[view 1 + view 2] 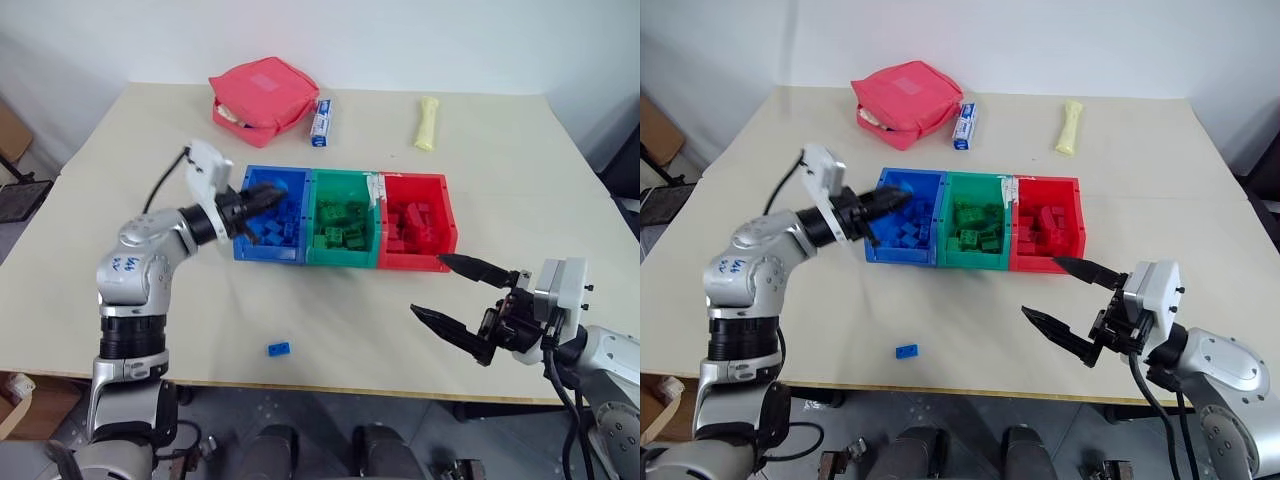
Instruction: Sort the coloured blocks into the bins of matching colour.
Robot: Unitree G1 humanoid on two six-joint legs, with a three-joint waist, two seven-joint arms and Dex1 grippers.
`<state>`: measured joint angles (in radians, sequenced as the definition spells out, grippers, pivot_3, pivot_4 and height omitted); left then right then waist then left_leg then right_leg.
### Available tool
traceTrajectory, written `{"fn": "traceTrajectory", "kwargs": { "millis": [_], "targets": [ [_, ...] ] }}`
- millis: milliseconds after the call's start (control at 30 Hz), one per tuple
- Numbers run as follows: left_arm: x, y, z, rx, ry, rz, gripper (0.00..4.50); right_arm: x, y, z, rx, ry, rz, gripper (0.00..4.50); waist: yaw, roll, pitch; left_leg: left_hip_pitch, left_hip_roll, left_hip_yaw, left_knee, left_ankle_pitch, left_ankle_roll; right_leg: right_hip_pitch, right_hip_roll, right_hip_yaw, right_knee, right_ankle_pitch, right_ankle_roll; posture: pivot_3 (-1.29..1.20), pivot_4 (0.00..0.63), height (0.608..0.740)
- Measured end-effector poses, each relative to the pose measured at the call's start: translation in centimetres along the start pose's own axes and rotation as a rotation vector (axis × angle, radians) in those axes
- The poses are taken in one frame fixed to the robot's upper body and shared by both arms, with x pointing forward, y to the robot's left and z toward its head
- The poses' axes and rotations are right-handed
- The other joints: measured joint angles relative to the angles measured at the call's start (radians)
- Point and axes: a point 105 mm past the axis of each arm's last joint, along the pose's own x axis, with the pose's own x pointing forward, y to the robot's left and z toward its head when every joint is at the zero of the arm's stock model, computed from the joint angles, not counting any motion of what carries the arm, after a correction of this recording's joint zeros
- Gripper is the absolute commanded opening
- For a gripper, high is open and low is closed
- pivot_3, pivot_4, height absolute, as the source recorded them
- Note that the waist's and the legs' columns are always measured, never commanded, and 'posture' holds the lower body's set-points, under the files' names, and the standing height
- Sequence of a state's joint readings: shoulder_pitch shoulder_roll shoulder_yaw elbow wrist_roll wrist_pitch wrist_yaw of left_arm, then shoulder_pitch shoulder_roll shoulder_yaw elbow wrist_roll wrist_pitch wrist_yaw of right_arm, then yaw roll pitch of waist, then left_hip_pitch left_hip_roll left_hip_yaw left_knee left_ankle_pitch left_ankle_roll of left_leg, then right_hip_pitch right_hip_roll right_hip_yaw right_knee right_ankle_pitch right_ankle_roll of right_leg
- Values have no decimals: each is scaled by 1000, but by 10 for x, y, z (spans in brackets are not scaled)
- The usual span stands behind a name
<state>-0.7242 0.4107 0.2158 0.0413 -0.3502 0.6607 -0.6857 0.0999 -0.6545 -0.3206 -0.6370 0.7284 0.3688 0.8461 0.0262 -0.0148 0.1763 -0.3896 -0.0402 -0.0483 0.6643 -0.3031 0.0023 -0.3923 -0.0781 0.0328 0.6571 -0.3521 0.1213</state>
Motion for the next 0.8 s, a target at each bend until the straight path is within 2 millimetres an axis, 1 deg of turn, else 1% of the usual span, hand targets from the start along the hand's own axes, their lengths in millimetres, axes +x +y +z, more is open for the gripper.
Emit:
{"fn": "traceTrajectory", "kwargs": {
  "millis": [33, 100, 200, 267, 333, 400, 433, 500, 533, 567, 633, 700, 800],
  "targets": [
    [1, 2, -2, -12, 8, 12, 356, 0, -2, 0, -2, 1, -3, 4500, 0, 0, 0, 0, 0, 0, 0, 0, 0, 0, 0, 0, 0, 0, 0, 0, 150, 740],
    [4, 2, -12, -42, 44, 7, 1077, 1, -5, 0, -5, -1, -9, 4500, -2, 0, 0, 0, 0, 0, 0, 0, 0, 0, 0, 0, 0, 0, 0, 0, 150, 740],
    [8, 9, -31, -52, 106, 41, 1931, 3, -7, 4, -26, -6, 1, 4500, -3, 0, 0, 0, 0, 0, 0, 0, -1, -1, 1, 0, 0, 0, 0, 0, 150, 740],
    [6, 14, -32, -41, 111, 70, 2497, 3, -7, 4, -27, -6, 4, 4500, -4, 0, 0, 0, 1, 0, -1, 0, -1, -1, 1, 0, 0, 0, 0, 0, 150, 740],
    [-3, 17, -30, -15, 116, 65, 3088, 3, -8, 3, -23, 0, 6, 4500, -7, 0, 0, 0, 1, 1, -2, 0, -1, -1, 1, 1, 0, 0, 0, 0, 150, 740],
    [-14, 15, -30, -5, 117, 34, 3646, 2, -9, 2, -22, 10, 7, 4500, -9, 0, 0, 0, 1, 0, -2, 0, -2, -1, 1, 0, 0, 0, 0, 0, 150, 740],
    [-19, 13, -32, 3, 119, 10, 3646, 2, -10, 1, -26, 16, 9, 4500, -8, 0, 0, 0, 1, 0, -2, 0, -2, -1, 0, 0, 0, 0, 0, 0, 150, 740],
    [-36, 9, -35, 50, 136, -62, 3646, 2, -9, 0, -31, 33, 31, 4500, -11, 0, 0, 0, 1, 0, -2, 0, -2, -1, 0, 1, -1, 0, 0, 0, 150, 740],
    [-48, 10, -37, 81, 153, -96, 3646, 1, -9, -1, -34, 41, 44, 4500, -14, 0, 0, 0, 1, 0, -2, 0, -2, -1, 0, 1, -2, 0, 0, 0, 150, 740],
    [-65, 10, -41, 127, 184, -140, 3646, 2, -8, -2, -37, 53, 69, 4500, -20, 0, 0, 0, 2, 0, -3, 0, -2, -1, 0, 0, -2, 0, -1, 0, 150, 740],
    [-90, 15, -47, 184, 249, -195, 4008, 1, -8, -6, -45, 83, 106, 4500, -25, 0, 0, 1, 2, 0, -3, 0, -2, 0, 0, 0, -3, -1, -1, 0, 150, 740],
    [-114, 20, -54, 223, 310, -232, 4484, 2, -6, -8, -59, 99, 149, 4500, -27, 1, 0, 1, 2, 0, -4, -1, -2, 0, 0, 0, -4, -1, -1, 0, 150, 740],
    [-140, 29, -63, 244, 337, -252, 4484, 5, -6, -10, -86, 114, 200, 4500, -25, 1, 0, 1, 2, 0, -4, -1, -1, 0, -1, 0, -5, -1, -1, 0, 150, 740]
  ]
}}
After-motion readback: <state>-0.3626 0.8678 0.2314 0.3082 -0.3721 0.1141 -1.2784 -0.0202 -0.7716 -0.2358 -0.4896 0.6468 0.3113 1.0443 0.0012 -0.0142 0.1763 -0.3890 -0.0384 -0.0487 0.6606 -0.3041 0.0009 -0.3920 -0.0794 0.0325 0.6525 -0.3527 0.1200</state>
